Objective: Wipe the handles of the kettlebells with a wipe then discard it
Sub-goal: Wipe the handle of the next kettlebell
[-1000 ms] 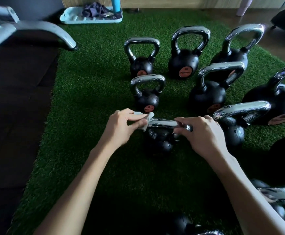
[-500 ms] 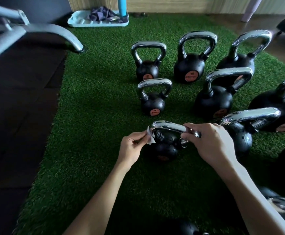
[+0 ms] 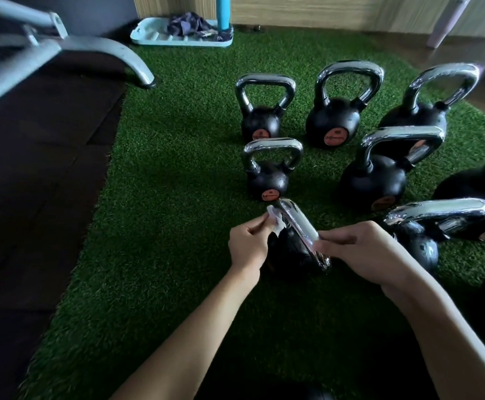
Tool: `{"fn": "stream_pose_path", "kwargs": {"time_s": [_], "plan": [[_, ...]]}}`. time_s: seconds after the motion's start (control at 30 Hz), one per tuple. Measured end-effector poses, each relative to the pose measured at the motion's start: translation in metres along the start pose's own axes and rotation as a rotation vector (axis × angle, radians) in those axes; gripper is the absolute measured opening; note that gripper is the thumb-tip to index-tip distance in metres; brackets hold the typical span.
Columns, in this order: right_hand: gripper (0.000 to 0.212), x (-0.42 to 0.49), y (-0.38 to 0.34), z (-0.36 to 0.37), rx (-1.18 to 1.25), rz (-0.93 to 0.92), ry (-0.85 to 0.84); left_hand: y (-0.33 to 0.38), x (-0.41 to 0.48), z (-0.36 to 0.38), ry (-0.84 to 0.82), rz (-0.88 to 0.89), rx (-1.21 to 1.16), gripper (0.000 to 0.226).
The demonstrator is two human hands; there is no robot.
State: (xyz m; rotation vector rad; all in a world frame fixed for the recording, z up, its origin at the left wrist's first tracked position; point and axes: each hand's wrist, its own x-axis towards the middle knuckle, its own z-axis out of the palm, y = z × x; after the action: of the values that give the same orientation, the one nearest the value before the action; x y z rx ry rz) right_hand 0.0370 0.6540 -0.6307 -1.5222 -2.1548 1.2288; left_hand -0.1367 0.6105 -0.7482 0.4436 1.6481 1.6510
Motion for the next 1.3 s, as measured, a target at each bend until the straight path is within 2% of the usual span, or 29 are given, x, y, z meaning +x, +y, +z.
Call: {"fn": "stream_pose_path", "kwargs": {"time_s": [0.1, 0.17, 0.2, 0.3, 0.4, 0.53, 0.67, 0.77, 0.87, 1.07, 1.2, 1.3], "plan": [[0.025, 0.001, 0.000, 0.003, 0.104, 0.012, -0.022, 0.013, 0.013, 0.001, -0.109, 0.003, 0.070, 0.024], [0.010, 0.001, 0.001, 0.006, 0.151, 0.043, -0.017, 0.021, 0.015, 0.003, -0.158, -0.017, 0.065, 0.027], [0.010, 0.002, 0.002, 0.008, 0.152, 0.052, -0.015, 0.023, 0.014, 0.003, -0.165, -0.019, 0.028, 0.027], [0.016, 0.000, 0.003, 0.012, 0.136, 0.052, -0.010, 0.029, 0.013, 0.003, -0.145, 0.034, -0.048, 0.028], [0.017, 0.001, 0.003, 0.011, 0.143, 0.051, 0.000, 0.037, 0.013, 0.003, -0.141, 0.109, 0.039, 0.030], [0.009, 0.001, 0.001, 0.008, 0.153, 0.041, -0.018, 0.039, 0.007, 0.000, -0.176, 0.074, -0.006, 0.029], [0.015, 0.000, 0.002, 0.006, 0.166, 0.022, -0.033, 0.036, -0.019, -0.004, -0.232, 0.167, 0.061, 0.031], [0.011, -0.002, 0.001, 0.005, 0.210, 0.004, -0.062, 0.043, -0.013, -0.003, -0.193, 0.256, 0.159, 0.029], [0.014, -0.002, 0.001, 0.005, 0.212, 0.007, -0.077, 0.048, -0.005, -0.003, -0.152, 0.239, 0.162, 0.028], [0.014, -0.002, 0.001, 0.001, 0.188, -0.011, -0.106, 0.021, -0.050, -0.009, -0.229, 0.256, 0.103, 0.029], [0.017, -0.003, -0.002, 0.003, 0.216, -0.025, -0.117, 0.020, -0.048, -0.012, -0.217, 0.263, 0.048, 0.028], [0.017, -0.003, -0.003, 0.003, 0.210, -0.021, -0.105, 0.005, -0.054, -0.016, -0.276, 0.284, 0.056, 0.026]]}}
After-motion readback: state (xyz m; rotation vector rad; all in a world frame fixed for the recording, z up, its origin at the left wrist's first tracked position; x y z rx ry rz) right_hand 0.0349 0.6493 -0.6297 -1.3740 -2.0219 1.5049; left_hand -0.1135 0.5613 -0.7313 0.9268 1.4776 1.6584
